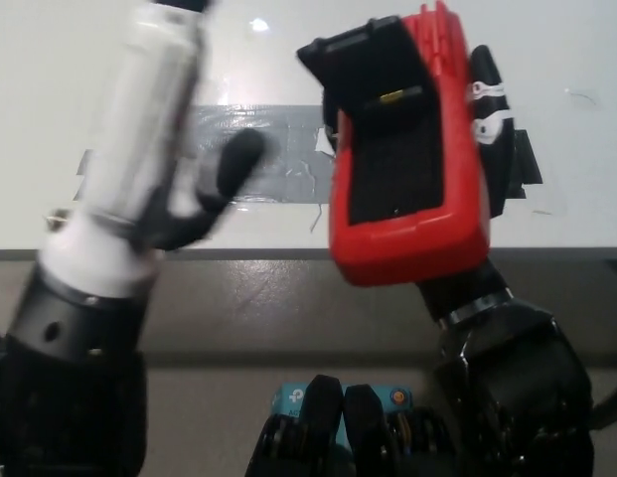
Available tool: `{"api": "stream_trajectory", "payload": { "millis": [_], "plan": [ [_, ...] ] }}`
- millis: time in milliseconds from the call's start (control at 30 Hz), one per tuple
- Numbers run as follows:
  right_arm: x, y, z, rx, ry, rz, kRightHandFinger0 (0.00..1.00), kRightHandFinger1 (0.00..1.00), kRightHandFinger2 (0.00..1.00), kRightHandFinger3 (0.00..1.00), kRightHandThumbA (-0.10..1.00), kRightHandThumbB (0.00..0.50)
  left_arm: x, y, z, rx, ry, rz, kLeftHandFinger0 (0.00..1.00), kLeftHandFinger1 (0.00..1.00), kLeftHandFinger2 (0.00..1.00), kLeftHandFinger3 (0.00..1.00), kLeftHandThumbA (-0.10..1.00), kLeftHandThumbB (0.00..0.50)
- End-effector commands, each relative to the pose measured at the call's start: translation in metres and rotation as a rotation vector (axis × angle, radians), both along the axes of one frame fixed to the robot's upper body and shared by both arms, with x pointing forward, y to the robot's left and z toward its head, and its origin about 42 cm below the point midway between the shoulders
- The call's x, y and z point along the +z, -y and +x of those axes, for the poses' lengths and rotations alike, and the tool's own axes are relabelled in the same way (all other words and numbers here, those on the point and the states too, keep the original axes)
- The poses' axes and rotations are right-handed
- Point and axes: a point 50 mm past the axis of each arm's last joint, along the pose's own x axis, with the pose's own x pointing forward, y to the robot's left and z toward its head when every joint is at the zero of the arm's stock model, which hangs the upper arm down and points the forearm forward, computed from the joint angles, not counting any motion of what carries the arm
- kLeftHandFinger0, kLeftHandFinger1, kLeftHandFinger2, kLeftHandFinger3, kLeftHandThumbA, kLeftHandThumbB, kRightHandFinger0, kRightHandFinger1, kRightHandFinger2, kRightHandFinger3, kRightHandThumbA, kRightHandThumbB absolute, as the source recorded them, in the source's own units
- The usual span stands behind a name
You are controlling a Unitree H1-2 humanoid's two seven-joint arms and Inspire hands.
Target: The robot first picks the multimeter with right hand and then unfolds the black stand on the back of it using left hand
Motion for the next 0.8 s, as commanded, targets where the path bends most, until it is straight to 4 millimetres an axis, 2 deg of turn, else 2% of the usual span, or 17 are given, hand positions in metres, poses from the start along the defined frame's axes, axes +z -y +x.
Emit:
{"api": "stream_trajectory", "payload": {
  "millis": [0,33,100,233,400,433,533,633,700,767],
  "plan": [
    [0.006,-0.012,-0.007,0.033,0.08,0.029,0.0,0.41,0.82,1.0,-0.1,0.04,0.006,0.004,0.003,0.046,0.028,0.083,1.0,1.0,1.0,1.0,1.0,0.324],
    [0.005,-0.013,-0.008,0.039,0.079,0.033,0.0,0.41,0.81,1.0,-0.1,0.037,0.005,0.005,0.004,0.043,0.027,0.093,1.0,1.0,1.0,1.0,1.0,0.315],
    [0.004,-0.013,-0.008,0.039,0.075,0.032,0.0,0.41,0.79,1.0,-0.1,0.043,0.001,0.008,0.007,0.036,0.008,0.093,1.0,1.0,1.0,1.0,1.0,0.335],
    [0.007,-0.009,-0.004,0.026,0.086,0.029,0.0,0.39,0.8,1.0,-0.1,0.068,-0.001,0.011,0.007,0.024,0.014,0.102,1.0,1.0,1.0,1.0,1.0,0.326],
    [0.012,-0.007,0.0,0.01,0.1,0.005,0.0,0.39,0.8,1.0,-0.1,0.081,-0.005,0.013,0.002,-0.01,-0.006,0.101,1.0,1.0,1.0,1.0,1.0,0.38],
    [0.014,-0.006,0.001,-0.002,0.09,0.006,0.0,0.39,0.8,1.0,-0.1,0.104,-0.006,0.013,0.0,-0.017,-0.008,0.099,1.0,1.0,1.0,1.0,1.0,0.386],
    [0.018,-0.003,0.005,-0.036,0.092,0.014,0.0,0.43,0.82,1.0,-0.1,0.127,-0.006,0.014,-0.001,-0.039,0.004,0.109,1.0,1.0,1.0,1.0,1.0,0.369],
    [0.022,0.0,0.008,-0.02,0.112,0.04,0.0,0.46,0.84,1.0,-0.1,0.111,-0.008,0.015,-0.004,-0.048,0.018,0.136,1.0,1.0,1.0,1.0,1.0,0.364],
    [0.026,0.002,0.01,-0.017,0.104,0.07,0.0,0.48,0.87,1.0,-0.1,0.122,-0.01,0.017,-0.007,-0.053,0.023,0.148,1.0,1.0,1.0,1.0,1.0,0.377],
    [0.031,0.003,0.013,-0.03,0.115,0.058,0.0,0.44,0.87,1.0,-0.1,0.11,-0.011,0.017,-0.008,-0.064,0.018,0.155,1.0,1.0,1.0,1.0,1.0,0.394]
  ]
}}
